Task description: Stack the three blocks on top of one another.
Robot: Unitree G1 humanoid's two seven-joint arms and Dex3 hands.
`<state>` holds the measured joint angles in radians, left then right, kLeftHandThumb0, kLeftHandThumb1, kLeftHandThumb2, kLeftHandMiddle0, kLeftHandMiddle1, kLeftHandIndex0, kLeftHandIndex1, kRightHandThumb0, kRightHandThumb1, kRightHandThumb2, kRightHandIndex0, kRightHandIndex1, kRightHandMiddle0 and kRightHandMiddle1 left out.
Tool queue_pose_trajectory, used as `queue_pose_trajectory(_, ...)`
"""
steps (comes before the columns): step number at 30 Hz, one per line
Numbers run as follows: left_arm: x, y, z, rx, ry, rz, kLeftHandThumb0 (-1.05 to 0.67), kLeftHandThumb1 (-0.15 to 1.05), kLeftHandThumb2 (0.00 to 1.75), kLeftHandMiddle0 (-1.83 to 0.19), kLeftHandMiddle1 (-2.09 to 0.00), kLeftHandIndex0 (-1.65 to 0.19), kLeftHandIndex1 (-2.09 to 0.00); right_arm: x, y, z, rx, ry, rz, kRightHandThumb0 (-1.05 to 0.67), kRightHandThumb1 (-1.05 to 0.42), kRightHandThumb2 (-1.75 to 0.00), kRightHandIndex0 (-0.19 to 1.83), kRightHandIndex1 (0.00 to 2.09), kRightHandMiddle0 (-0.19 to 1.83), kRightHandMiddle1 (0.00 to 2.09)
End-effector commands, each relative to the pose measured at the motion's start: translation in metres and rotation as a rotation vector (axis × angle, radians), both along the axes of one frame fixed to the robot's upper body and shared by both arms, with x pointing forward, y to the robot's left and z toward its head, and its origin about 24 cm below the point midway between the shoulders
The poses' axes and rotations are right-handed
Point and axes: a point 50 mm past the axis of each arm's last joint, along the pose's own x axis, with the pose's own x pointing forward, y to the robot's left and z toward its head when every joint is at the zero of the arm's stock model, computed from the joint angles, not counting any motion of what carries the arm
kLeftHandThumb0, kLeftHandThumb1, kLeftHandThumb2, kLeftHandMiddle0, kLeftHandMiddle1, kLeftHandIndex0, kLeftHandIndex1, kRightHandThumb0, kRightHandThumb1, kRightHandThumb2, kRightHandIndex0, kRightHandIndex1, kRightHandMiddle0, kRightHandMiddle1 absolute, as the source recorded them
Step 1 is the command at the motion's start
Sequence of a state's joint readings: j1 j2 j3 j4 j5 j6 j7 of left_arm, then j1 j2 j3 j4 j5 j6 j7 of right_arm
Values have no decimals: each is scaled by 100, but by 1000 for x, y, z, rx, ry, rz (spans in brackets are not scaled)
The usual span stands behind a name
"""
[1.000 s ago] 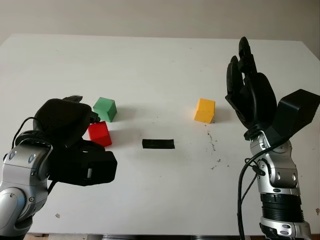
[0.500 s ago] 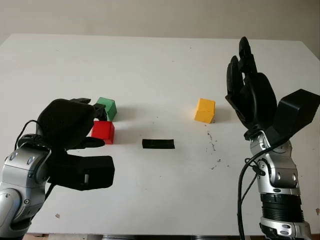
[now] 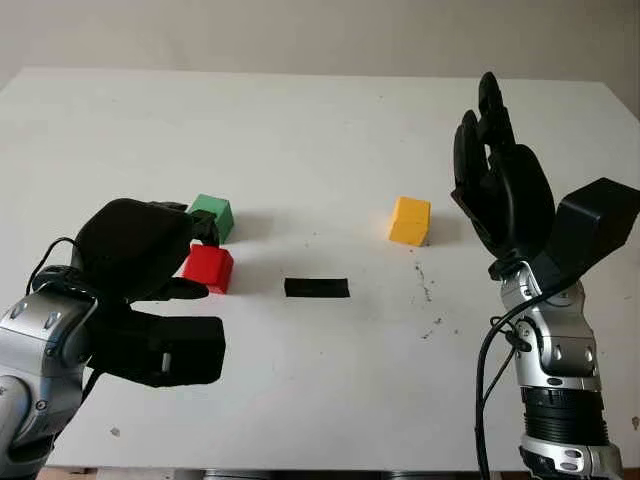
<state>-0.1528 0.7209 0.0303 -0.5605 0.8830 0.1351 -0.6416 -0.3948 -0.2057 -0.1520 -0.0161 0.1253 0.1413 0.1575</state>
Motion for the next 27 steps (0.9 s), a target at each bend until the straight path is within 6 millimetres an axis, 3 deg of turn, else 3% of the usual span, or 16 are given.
queue_pose_trajectory(1,-7,-5,28,0,-95,-54,-37,100,5,-35,-5,-48,-96,-1,0,3,-7,-17,-2,-70,-105,-61,-19,0,-19,0)
queue_pose_trajectory(9,-18,-22,85,28,-182,-195,-42,98,5,-40,-6,-56,-94,0,2,4,-17,-19,-8,-71,-105,-61,-19,0,-19,0)
queue_pose_trajectory(14,-4,-37,104,26,-113,-289,-36,92,5,-43,-6,-74,-66,2,3,4,-8,-20,5,-72,-105,-60,-19,0,-19,0)
queue_pose_trajectory(15,1,-40,106,38,-91,-306,-35,91,5,-44,-5,-81,-52,2,3,4,-9,-22,9,-71,-105,-60,-19,0,-19,0)
queue_pose_trajectory(20,31,-61,105,93,40,-398,-37,91,5,-49,-7,-90,-36,2,4,4,-6,-20,12,-71,-105,-60,-19,0,-19,0)
queue_pose_trajectory(24,54,-73,90,90,143,-452,-38,91,6,-48,-5,-71,-77,1,5,3,-18,-22,12,-69,-105,-62,-19,0,-19,0)
queue_pose_trajectory(27,63,-79,78,77,192,-477,-38,93,6,-46,-4,-69,-78,0,6,2,-13,-22,12,-69,-105,-61,-19,0,-19,0)
